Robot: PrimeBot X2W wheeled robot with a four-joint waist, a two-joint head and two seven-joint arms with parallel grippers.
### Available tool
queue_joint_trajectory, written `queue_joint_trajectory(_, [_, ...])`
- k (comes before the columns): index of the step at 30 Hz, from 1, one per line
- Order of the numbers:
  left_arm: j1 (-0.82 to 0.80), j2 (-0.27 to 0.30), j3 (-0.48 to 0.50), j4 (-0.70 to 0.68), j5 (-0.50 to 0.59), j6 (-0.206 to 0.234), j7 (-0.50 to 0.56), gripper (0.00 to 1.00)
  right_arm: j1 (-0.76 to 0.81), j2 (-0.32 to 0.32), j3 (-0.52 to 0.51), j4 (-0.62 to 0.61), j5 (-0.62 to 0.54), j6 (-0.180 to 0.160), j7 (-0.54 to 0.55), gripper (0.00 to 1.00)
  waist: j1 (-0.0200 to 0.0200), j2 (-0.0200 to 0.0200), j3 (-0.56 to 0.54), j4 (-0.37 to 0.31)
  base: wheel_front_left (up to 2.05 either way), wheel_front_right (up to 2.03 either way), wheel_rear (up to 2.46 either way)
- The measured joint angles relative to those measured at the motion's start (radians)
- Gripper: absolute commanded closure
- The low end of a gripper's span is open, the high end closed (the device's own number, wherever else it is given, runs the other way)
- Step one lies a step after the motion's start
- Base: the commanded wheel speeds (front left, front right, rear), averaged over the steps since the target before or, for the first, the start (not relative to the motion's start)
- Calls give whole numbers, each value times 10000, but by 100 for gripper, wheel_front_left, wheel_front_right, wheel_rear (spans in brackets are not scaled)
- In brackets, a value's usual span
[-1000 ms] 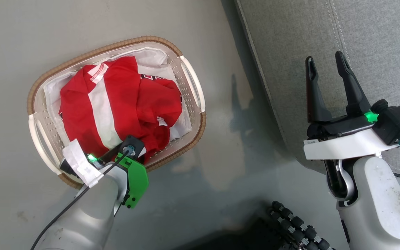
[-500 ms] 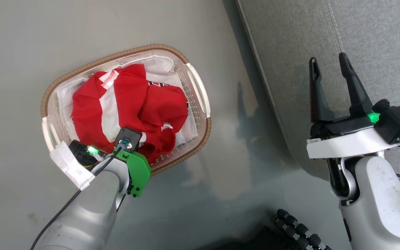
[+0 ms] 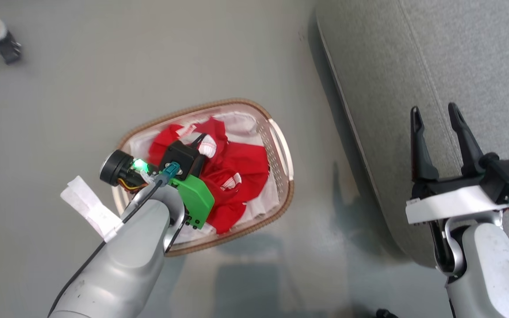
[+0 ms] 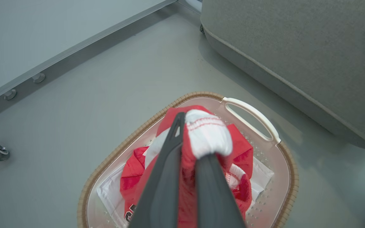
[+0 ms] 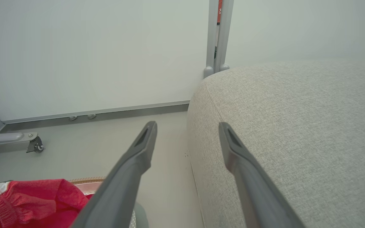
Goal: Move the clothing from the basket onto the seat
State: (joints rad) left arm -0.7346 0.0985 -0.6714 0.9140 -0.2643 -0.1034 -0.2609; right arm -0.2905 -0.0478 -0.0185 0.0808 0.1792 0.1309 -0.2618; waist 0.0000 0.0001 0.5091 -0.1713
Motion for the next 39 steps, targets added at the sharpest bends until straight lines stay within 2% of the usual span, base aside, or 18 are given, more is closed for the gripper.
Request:
queue_joint_trajectory(9, [218, 713, -102, -2226, 59, -56, 58, 100, 776, 0, -56, 314, -251, 0, 0, 0, 0, 0, -1619, 508, 0, 0, 0])
queue_joint_trajectory(14, [120, 1043, -311, -3283, 63, -140, 593, 100, 1248, -2, -59, 483, -318, 0, 0, 0, 0, 0, -2501, 682, 0, 0, 0])
queue_joint_trajectory(21, [-858, 1411, -731, -4464, -132, -226, 1501, 100, 1658, -6, 138, 614, -533, 0, 0, 0, 0, 0, -3635, 851, 0, 0, 0])
queue_joint_trajectory(25, [-1450, 1691, -780, -4922, -307, -244, 1722, 100, 1591, -4, 500, 566, -807, 0, 0, 0, 0, 0, -4132, 892, 0, 0, 0])
queue_joint_trajectory(31, [-1904, 1720, -698, -5189, -533, -255, 1825, 100, 1133, -6, 1162, 491, -917, 0, 0, 0, 0, 0, -4563, 924, 0, 0, 0])
queue_joint_trajectory(34, [-2022, 1595, -698, -5172, -598, -255, 1894, 100, 925, -10, 1791, 560, -926, 0, 0, 0, -1, 0, -4665, 984, 0, 0, 0])
queue_joint_trajectory(39, [-2196, 1306, -780, -5001, -706, -255, 1933, 100, 533, -6, 3463, 1030, -811, 0, 0, 0, 0, 0, -4799, 1122, 0, 0, 0])
